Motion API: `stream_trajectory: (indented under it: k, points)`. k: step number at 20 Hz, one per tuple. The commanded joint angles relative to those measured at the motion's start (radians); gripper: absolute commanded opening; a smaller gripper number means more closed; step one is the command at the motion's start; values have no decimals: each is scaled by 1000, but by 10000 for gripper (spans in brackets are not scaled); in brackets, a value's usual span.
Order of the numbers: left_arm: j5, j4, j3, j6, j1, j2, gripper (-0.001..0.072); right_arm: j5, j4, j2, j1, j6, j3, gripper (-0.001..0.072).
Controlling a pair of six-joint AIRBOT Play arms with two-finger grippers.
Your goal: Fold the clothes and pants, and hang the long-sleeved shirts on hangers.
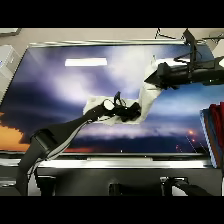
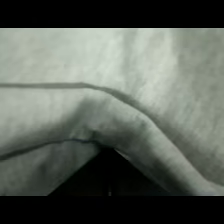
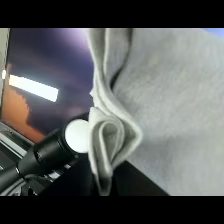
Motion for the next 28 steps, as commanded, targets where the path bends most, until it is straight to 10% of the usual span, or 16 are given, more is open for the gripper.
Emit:
stream_trajectory:
  k: [1,10,14,18,23,28]
  points:
    - [145,-88,1,-5,-17,-3,25,-57,-16,-12,26,47,1,40]
    - [-500,1170,0,-126,558,498,25,-410,260,-349,324,-43,1,40]
    - [-546,1182,0,-84,710,729,26,-504,373,-565,465,-32,1,42]
    - [-547,1182,0,-49,706,844,26,-450,455,-699,492,32,1,647]
    - [-548,1182,0,-4,697,875,26,-320,325,-559,190,-19,1,647]
    - [-547,1176,0,-5,697,874,26,2,-245,-481,-125,145,-19,646]
